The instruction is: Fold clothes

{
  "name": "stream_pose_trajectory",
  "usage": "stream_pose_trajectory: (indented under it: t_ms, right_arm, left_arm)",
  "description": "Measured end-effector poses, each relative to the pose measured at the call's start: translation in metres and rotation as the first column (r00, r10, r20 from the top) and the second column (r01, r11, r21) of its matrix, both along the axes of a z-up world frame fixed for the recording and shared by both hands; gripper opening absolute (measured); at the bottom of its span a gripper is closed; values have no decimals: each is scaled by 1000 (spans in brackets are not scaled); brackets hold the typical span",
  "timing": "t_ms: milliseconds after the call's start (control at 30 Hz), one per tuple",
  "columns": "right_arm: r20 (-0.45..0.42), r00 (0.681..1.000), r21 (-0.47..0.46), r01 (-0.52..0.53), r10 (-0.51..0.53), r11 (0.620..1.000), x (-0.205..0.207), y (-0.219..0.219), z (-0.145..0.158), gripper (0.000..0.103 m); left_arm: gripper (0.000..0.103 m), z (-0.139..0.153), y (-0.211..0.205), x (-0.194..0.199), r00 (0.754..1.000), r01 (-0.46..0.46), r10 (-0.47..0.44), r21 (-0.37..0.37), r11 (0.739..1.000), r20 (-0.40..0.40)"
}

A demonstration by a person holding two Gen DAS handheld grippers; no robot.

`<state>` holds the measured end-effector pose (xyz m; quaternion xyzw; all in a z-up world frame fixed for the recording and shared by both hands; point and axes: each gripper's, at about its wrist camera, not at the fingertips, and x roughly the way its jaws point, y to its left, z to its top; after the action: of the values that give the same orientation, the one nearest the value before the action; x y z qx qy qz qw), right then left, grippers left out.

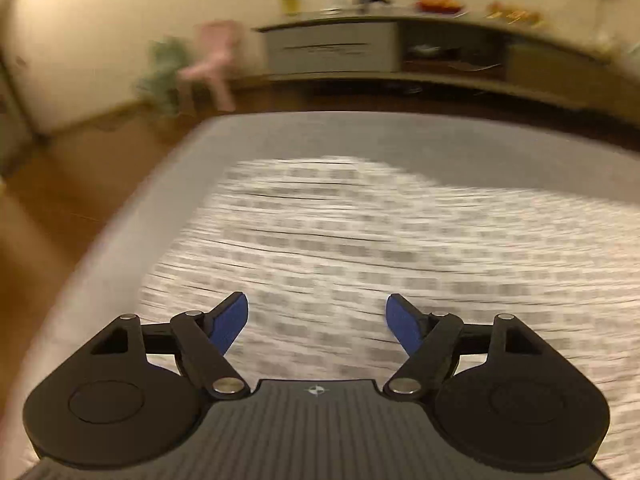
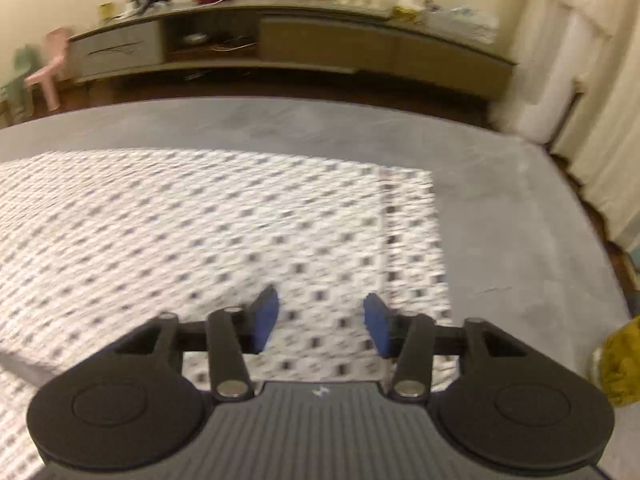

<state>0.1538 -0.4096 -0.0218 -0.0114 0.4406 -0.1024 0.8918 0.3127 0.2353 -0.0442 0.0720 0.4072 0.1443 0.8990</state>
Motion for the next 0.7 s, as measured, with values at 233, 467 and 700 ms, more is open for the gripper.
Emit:
stream_pose_trajectory:
  t_ms: [233, 467, 700]
  right_arm:
    - [76, 996, -27, 50, -48, 998, -39, 9, 41, 30]
    - [-22, 977, 284, -196, 210, 939, -110, 98, 15, 46]
    - [-121, 957, 98, -254, 265, 962, -151, 107, 24, 51]
  left_arm:
    - [78, 46, 65, -92, 998, -4, 17, -207, 978, 65]
    - [78, 4, 96, -143, 1000, -17, 21, -269, 963, 12]
    - [77, 13, 125, -170, 983, -170, 177, -121, 978, 53]
